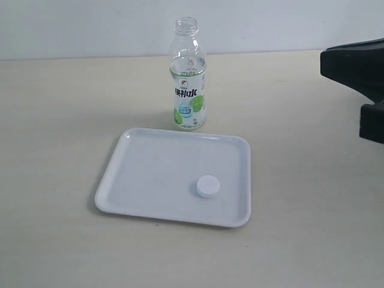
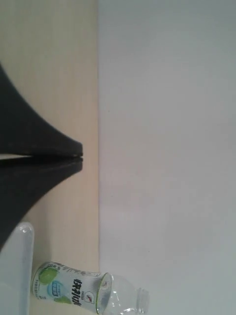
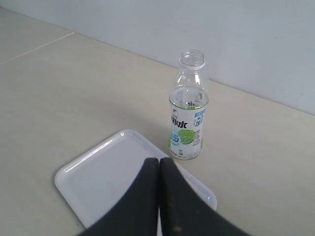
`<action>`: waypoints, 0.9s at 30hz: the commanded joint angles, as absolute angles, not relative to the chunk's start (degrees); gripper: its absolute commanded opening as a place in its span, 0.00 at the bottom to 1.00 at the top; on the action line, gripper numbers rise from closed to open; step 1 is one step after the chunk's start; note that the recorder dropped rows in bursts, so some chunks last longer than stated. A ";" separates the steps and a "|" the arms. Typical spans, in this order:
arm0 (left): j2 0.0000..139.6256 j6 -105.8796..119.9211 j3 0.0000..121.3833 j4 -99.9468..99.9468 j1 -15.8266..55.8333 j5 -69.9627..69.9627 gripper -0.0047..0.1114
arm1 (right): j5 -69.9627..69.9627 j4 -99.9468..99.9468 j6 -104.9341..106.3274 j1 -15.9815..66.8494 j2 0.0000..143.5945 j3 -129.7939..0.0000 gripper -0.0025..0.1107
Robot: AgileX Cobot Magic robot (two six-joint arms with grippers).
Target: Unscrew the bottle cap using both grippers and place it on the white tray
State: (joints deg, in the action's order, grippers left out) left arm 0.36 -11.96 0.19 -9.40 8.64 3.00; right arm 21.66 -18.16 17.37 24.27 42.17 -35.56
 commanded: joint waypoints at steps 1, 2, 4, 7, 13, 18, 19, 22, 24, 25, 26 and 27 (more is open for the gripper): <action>0.00 -12.83 0.00 -9.42 8.55 5.98 0.04 | 21.29 -18.02 17.31 24.34 42.09 -34.11 0.02; 0.00 -12.83 0.00 -9.32 8.55 6.51 0.04 | 21.16 -18.02 17.31 24.34 42.09 -33.59 0.02; 0.00 -12.83 0.00 -9.32 8.55 6.64 0.04 | 20.25 -18.02 17.31 24.34 42.09 -32.61 0.02; 0.00 -12.83 0.00 -9.32 8.55 7.11 0.04 | 17.65 -18.02 17.42 24.34 42.09 -30.93 0.02; 0.00 -21.40 0.00 -8.80 8.55 9.36 0.04 | 15.92 -18.02 17.42 24.34 42.09 -30.12 0.02; 0.00 -24.53 0.00 -8.80 8.55 12.45 0.04 | 15.92 -18.02 17.42 24.34 42.09 -30.12 0.02; 0.00 -24.65 0.00 -8.80 8.55 12.81 0.04 | 15.92 -18.02 17.42 24.34 42.09 -30.12 0.02; 0.00 -24.47 0.00 -9.24 8.55 14.64 0.04 | 15.95 -18.02 17.31 24.34 42.09 -30.12 0.02; 0.00 -23.94 0.00 -10.94 8.55 17.67 0.04 | 15.77 -18.02 17.31 24.34 42.09 -30.12 0.02; 0.00 -23.94 0.00 -12.48 8.55 19.27 0.04 | 15.77 -18.02 17.31 24.34 42.09 -30.12 0.02; 0.00 -23.94 0.00 -13.99 8.55 21.53 0.04 | 15.79 -18.02 17.46 24.34 42.09 -30.12 0.02; 0.00 -24.32 0.00 -15.03 8.55 21.69 0.04 | 15.79 -18.02 17.46 24.34 42.09 -30.12 0.02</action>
